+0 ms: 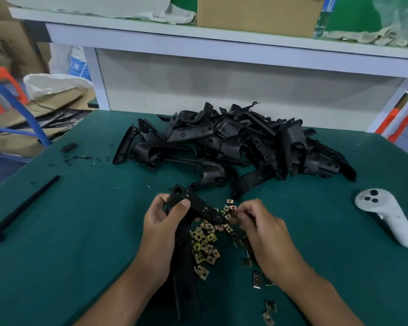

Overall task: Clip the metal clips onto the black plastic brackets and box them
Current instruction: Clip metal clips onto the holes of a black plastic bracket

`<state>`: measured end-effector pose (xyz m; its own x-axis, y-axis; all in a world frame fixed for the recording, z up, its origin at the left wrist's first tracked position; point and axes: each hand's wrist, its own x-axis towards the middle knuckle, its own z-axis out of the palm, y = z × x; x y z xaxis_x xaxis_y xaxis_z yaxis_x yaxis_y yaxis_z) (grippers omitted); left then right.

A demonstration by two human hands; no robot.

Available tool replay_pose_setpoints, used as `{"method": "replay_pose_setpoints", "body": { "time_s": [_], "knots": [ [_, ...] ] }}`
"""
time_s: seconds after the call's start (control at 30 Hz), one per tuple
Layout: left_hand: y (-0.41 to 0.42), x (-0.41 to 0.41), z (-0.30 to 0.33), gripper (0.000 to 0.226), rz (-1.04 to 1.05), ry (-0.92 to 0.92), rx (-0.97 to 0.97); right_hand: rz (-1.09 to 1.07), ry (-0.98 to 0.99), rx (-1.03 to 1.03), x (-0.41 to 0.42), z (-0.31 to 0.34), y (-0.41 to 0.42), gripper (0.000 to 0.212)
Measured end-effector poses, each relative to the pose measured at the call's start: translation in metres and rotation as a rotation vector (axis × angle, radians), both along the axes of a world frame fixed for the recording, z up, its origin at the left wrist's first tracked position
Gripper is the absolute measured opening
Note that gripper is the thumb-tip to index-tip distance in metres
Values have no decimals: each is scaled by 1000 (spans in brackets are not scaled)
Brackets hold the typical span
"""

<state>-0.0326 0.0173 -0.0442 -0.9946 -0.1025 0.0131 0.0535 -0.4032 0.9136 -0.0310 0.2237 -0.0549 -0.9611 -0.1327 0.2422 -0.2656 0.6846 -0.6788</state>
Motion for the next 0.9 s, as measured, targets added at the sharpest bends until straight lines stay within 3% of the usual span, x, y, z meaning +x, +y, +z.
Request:
{"method": "replay_pose_setpoints", "body": {
  "time_s": [0.27, 0.37, 0.57, 0.67, 0.77, 0.9],
  "knots": [
    [2, 0, -2, 13, -17, -1, 30, -25, -93, -254, 0, 2, -2, 25],
    [2, 1, -1, 22, -11, 0, 18, -22, -196, -467, -1, 6, -2, 29],
    [3, 3, -3, 33, -149, 30, -68, 16, -316, -839, -5, 11, -2, 14],
    [4, 3, -6, 40, -247, 46, -11, 38, -364, -1000, -6, 14, -1, 26],
    [5, 4, -8, 42, -310, 73, -53, 55, -410, -1089, -6, 19, 2, 35],
    [4, 8, -8, 47, -359, 137, -273, 62, -434, -1107, -5, 24, 2, 26]
  ]
}}
